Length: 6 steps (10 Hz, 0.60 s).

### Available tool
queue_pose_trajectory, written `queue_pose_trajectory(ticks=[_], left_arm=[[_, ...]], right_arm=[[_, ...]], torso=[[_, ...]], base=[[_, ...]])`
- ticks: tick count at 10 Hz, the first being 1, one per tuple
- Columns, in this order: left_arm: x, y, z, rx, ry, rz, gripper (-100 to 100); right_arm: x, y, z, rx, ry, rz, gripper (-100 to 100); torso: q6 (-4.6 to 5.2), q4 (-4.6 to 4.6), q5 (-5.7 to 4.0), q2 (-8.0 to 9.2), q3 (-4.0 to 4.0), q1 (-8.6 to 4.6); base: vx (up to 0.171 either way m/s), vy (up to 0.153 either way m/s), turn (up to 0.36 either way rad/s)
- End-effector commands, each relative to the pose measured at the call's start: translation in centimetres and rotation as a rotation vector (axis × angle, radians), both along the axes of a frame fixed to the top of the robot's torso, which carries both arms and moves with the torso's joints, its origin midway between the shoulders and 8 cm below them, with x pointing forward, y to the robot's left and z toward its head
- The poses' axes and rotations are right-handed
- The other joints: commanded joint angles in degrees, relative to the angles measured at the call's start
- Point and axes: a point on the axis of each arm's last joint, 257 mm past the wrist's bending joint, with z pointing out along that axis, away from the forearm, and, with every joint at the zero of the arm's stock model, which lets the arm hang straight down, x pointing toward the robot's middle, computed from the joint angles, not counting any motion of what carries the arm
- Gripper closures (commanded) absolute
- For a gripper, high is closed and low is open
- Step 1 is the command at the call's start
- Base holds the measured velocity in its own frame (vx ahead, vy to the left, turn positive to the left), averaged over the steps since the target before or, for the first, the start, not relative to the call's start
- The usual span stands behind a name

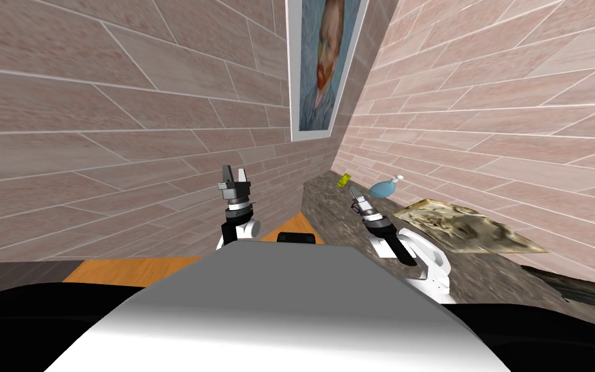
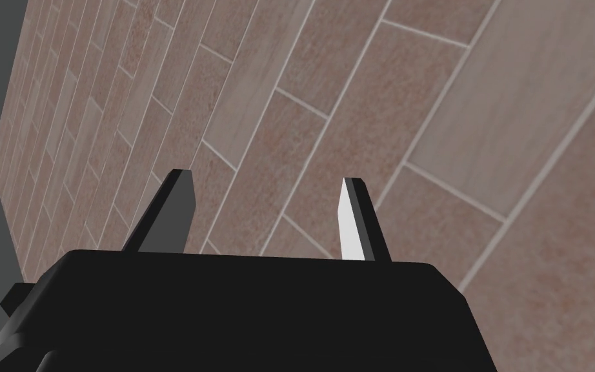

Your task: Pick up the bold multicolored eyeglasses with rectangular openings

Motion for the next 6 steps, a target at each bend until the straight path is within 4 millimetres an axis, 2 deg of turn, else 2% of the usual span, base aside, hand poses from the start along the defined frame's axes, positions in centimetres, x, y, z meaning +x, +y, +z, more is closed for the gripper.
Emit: queue_pose_trajectory(ticks=[1,2,3,4,5,6], left_arm=[[0.0,0.0,0.0,0.000,0.000,0.000,0],[0.0,0.0,0.0,0.000,0.000,0.000,0],[0.0,0.0,0.0,0.000,0.000,0.000,0],[0.0,0.0,0.0,0.000,0.000,0.000,0],[0.0,0.0,0.0,0.000,0.000,0.000,0],[0.0,0.0,0.0,0.000,0.000,0.000,0]], right_arm=[[0.2,-0.7,-1.6,-0.050,0.046,0.004,-100],[0.3,-0.5,-1.6,-0.073,0.051,0.018,-100],[0.3,-1.2,-3.2,-0.104,0.091,0.015,-100],[0.4,-1.1,-3.1,-0.132,0.097,0.032,-100],[0.3,-1.8,-4.8,-0.165,0.140,0.030,-100],[0.4,-1.7,-4.7,-0.193,0.146,0.047,-100]], torso=[[0.00,0.00,0.00,0.00,0.00,0.00],[-0.01,0.00,0.00,0.00,0.00,0.03],[0.01,0.00,0.00,0.01,0.00,0.00],[-0.01,0.00,0.00,0.00,0.00,0.00],[0.01,0.00,-0.01,-0.01,-0.01,-0.02],[-0.01,-0.01,0.00,-0.03,-0.02,0.01]], base=[[0.009,0.038,0.124],[0.007,0.028,0.059],[0.009,0.030,0.126],[0.010,0.024,0.047],[0.016,0.034,0.100],[0.014,0.026,0.059]])
